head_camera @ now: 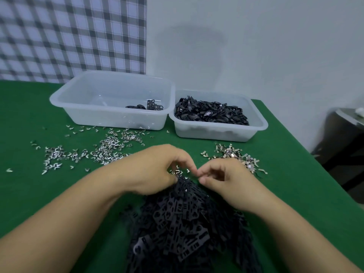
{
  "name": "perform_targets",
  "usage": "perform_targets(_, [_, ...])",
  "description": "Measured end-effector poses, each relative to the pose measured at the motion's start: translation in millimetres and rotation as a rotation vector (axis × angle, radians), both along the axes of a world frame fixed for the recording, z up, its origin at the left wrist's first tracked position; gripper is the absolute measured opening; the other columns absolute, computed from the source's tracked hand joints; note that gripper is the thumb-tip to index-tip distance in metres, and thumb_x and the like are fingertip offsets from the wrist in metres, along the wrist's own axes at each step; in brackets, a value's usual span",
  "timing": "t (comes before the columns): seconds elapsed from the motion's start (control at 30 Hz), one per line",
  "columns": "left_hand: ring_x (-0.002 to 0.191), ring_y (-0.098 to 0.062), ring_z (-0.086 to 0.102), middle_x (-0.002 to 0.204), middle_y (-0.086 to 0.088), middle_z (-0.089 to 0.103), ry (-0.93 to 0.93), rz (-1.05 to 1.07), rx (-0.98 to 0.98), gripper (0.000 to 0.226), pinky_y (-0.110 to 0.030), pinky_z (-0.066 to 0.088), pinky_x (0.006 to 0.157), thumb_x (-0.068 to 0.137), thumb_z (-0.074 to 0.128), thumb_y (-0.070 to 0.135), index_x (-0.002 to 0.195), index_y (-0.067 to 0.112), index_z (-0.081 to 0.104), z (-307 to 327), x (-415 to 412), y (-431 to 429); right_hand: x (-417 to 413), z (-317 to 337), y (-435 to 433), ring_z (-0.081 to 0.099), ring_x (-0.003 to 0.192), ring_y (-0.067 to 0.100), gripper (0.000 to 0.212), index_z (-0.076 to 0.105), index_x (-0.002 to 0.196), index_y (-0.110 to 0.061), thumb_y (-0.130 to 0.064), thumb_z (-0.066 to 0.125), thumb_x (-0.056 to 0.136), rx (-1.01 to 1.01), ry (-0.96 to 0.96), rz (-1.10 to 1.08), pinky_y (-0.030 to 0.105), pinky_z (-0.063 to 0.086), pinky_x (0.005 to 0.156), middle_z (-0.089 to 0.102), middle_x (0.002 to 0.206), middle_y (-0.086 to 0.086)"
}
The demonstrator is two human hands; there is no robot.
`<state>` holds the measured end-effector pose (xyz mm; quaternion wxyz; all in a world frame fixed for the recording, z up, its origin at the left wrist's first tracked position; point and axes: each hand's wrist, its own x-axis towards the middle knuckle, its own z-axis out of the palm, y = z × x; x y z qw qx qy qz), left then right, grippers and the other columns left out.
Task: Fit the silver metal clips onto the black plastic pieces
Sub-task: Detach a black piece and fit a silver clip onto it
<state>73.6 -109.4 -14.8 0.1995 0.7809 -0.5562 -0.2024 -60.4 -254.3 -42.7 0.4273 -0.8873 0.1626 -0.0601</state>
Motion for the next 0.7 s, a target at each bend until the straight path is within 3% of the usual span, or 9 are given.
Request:
perform_targets(0.1, [0.105,0.008,0.046,0.123,0.027,0.046,-0.048,-0.134,0.178,0.044,-0.005,0.032,0.083,0.084,0.065,0.023,0.116,0.052,0.054,4.0,-1.7,7.0,-0.7,-2.2,-1.1,0.053,0.060,-0.001,0.016,0.071,0.081,-0.023,-0.008,0.067,0.083,0.026,-0.030,-0.031,0.010,0.043,0.061,0.064,0.065,-0.012])
perform_targets(0.2, [0.115,0.000,0.047,0.125,0.024,0.050,-0.111,-0.102,0.163,0.033,-0.023,0.038,0.100,0.082,0.069,0.034,0.112,0.046,0.061,0.7,-5.6,4.6,-2.4,-1.7,-1.3,0.054,0.060,-0.001,0.013,0.072,0.080,-0.022,-0.010,0.067,0.083,0.032,-0.034,-0.040,0.010,0.045,0.061,0.066,0.066,-0.011])
perform_targets(0.27, [0.112,-0.001,0.050,0.120,0.022,0.056,-0.134,-0.070,0.111,0.027,-0.027,0.039,0.101,0.080,0.072,0.036,0.106,0.042,0.067,-2.6,-6.5,1.3,-3.1,-1.0,-1.6,0.056,0.063,0.003,0.010,0.073,0.081,-0.020,-0.012,0.067,0.083,0.037,-0.033,-0.055,0.015,0.049,0.063,0.069,0.071,-0.005])
perform_targets(0.5, [0.089,0.008,0.061,0.096,0.022,0.071,-0.088,-0.074,-0.110,0.015,-0.017,0.048,0.083,0.084,0.066,0.039,0.097,0.035,0.072,-8.3,-6.0,-1.1,-3.8,3.1,-7.1,0.052,0.061,0.004,0.011,0.073,0.080,-0.019,-0.012,0.066,0.083,0.055,-0.118,-0.081,0.014,0.043,0.059,0.068,0.070,0.000])
perform_targets(0.6, [0.079,0.011,0.061,0.083,0.024,0.071,-0.015,0.116,-0.324,0.014,-0.007,0.045,0.070,0.086,0.060,0.039,0.091,0.033,0.072,-7.2,-5.7,-5.9,0.8,6.4,-11.9,0.050,0.058,0.002,0.015,0.071,0.078,-0.024,-0.012,0.066,0.084,0.075,-0.165,-0.096,0.012,0.041,0.056,0.066,0.067,-0.003])
perform_targets(0.7, [0.052,0.007,0.057,0.063,0.016,0.069,0.196,0.277,-0.433,0.017,-0.004,0.039,0.051,0.090,0.059,0.028,0.081,0.023,0.073,-7.5,-2.8,-16.3,10.7,8.0,-16.8,0.057,0.060,0.005,0.019,0.069,0.082,-0.026,-0.009,0.061,0.087,0.150,-0.190,-0.114,0.013,0.046,0.059,0.069,0.070,-0.004])
